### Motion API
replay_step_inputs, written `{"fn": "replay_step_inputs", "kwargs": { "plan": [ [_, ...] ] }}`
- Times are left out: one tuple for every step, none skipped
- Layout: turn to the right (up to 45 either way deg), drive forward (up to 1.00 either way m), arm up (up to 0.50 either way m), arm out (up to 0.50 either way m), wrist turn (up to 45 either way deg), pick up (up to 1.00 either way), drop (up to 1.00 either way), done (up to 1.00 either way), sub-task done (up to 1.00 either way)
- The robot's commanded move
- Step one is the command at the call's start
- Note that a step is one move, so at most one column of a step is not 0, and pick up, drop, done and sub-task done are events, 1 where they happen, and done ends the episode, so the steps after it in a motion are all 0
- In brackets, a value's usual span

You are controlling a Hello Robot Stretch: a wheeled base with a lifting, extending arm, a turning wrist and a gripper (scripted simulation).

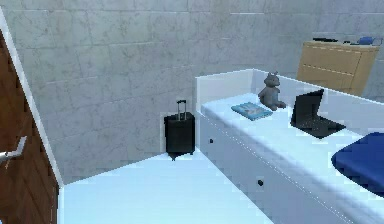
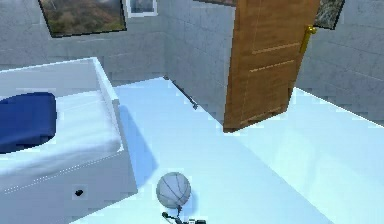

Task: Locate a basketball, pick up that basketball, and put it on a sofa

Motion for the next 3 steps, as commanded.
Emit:
{"fn": "replay_step_inputs", "kwargs": {
  "plan": [
    [0.0,0.0,0.5,0.0,0.0,0.0,0.0,0.0,0.0],
    [0.0,0.0,0.42,0.0,0.0,0.0,0.0,0.0,0.0],
    [0.0,0.0,0.0,0.0,-45.0,0.0,0.0,0.0,0.0]
  ]
}}
